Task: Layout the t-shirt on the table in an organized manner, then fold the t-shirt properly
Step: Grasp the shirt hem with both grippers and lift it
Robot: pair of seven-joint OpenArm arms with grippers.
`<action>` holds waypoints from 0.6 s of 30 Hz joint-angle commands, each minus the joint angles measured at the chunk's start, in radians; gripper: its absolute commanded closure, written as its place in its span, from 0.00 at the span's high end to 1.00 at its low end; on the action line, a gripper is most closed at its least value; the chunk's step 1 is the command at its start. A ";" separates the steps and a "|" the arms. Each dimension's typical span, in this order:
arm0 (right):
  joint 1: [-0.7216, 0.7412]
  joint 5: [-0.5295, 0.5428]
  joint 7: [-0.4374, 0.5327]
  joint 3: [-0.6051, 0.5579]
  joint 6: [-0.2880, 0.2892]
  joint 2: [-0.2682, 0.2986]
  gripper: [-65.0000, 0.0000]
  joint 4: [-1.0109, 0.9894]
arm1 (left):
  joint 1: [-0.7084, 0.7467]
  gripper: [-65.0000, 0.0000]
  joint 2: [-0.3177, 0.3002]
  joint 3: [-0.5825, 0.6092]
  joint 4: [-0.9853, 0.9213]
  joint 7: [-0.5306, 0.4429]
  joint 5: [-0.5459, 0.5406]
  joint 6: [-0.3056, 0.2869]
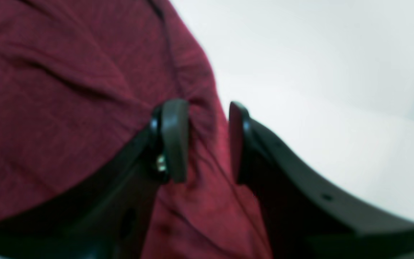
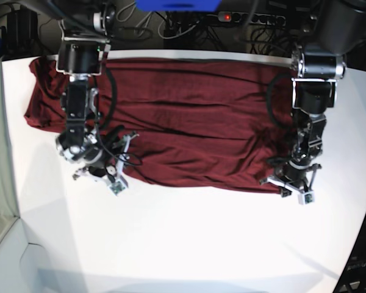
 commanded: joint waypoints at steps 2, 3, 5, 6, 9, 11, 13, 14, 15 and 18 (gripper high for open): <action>0.055 0.010 0.018 0.003 -0.005 -0.001 0.31 -0.031 | -0.007 0.00 -0.001 0.002 0.000 0.049 0.010 0.002; 0.062 0.010 0.018 0.003 -0.005 0.000 0.31 -0.048 | -0.007 0.00 -0.001 0.002 0.000 0.047 0.010 0.000; 0.078 0.010 0.020 0.003 -0.005 0.002 0.31 -0.079 | -0.007 0.00 -0.002 0.002 0.000 0.047 0.010 0.000; 0.082 0.010 0.020 0.003 -0.005 0.002 0.31 -0.094 | -0.007 0.00 -0.002 0.002 0.000 0.047 0.010 0.000; 0.090 0.010 0.049 0.000 -0.005 0.002 0.31 -0.126 | -0.007 0.00 -0.002 0.002 0.000 0.046 0.010 0.000; 0.085 0.010 0.072 -0.002 -0.005 0.002 0.31 -0.146 | -0.007 0.00 -0.002 0.002 0.000 0.046 0.010 0.000; 0.085 0.008 0.078 -0.002 -0.005 0.004 0.30 -0.176 | -0.007 0.00 -0.002 0.002 -0.001 0.044 0.010 0.000; 0.085 0.008 0.081 -0.002 -0.005 0.004 0.28 -0.191 | -0.007 0.00 -0.002 0.002 -0.001 0.044 0.010 0.000; 0.085 0.008 0.081 0.000 -0.005 0.005 0.24 -0.199 | -0.007 0.00 -0.002 0.002 -0.001 0.044 0.010 -0.001; 0.085 0.008 0.081 0.004 -0.005 0.011 0.04 -0.208 | -0.007 0.00 -0.004 0.001 0.000 0.043 0.005 -0.006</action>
